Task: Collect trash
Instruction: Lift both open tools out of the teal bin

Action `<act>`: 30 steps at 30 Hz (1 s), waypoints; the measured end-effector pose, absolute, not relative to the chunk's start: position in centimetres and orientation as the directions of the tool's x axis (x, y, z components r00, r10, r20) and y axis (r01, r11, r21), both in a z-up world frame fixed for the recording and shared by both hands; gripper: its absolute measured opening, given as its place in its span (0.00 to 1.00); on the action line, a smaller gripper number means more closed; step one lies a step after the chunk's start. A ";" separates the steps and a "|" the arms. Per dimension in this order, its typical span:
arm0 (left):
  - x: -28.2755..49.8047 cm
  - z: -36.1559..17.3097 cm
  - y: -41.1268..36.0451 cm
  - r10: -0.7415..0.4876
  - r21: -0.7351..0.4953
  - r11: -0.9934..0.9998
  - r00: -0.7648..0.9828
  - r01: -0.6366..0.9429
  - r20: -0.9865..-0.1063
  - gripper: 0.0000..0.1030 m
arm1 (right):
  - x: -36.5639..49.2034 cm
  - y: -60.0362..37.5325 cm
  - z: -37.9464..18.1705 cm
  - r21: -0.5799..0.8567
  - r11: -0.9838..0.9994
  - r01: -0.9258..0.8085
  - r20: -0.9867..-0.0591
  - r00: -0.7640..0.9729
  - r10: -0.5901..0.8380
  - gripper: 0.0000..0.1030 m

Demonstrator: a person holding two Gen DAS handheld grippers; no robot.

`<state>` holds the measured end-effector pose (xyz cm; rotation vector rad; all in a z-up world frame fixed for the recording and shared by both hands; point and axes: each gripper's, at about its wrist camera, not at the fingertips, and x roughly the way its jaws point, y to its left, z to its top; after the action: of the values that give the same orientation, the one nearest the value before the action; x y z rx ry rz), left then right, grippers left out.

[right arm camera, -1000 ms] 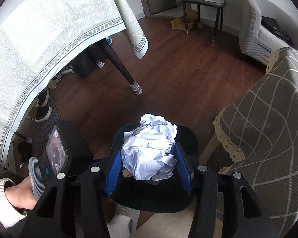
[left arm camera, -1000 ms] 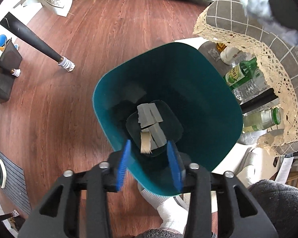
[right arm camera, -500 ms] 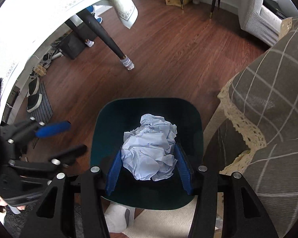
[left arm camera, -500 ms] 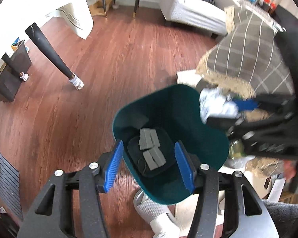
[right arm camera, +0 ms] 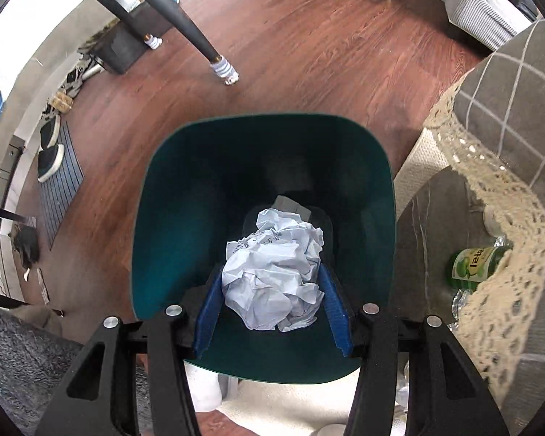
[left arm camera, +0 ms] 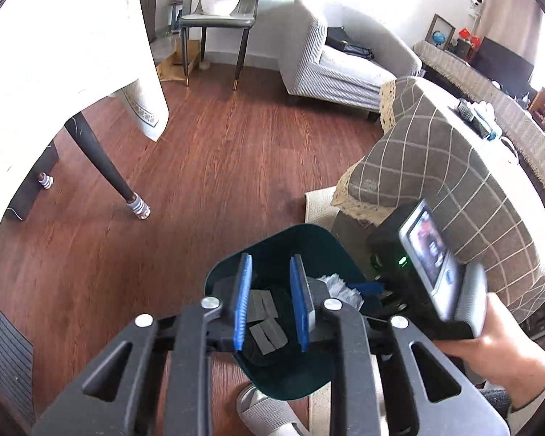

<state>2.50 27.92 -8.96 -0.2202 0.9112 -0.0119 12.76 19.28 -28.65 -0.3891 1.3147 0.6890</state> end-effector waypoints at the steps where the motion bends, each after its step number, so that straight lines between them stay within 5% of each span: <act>1: 2.5 -8.7 27.9 -0.108 -0.202 0.976 0.619 -0.084 -0.778 0.22 | 12.8 19.2 -29.0 0.110 0.744 -0.659 -0.968 0.099 0.230 0.52; 8: 2.2 -6.4 27.1 -0.115 -0.207 0.976 0.668 -0.060 -0.735 0.22 | 12.3 19.1 -30.3 0.082 0.739 -0.669 -0.977 0.091 0.192 0.63; 19: 1.6 -3.2 26.0 -0.146 -0.249 0.968 0.726 -0.035 -0.672 0.22 | 11.1 17.9 -27.8 0.073 0.710 -0.700 -0.960 0.144 0.240 0.63; 30: 1.6 -0.9 24.8 -0.160 -0.270 0.963 0.770 -0.017 -0.618 0.22 | 9.2 17.2 -22.3 0.071 0.664 -0.745 -0.912 0.221 0.345 0.49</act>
<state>1.63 24.77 -0.93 -0.2685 0.6895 -0.0785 9.20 17.23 -22.30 -0.4276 1.1113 0.7854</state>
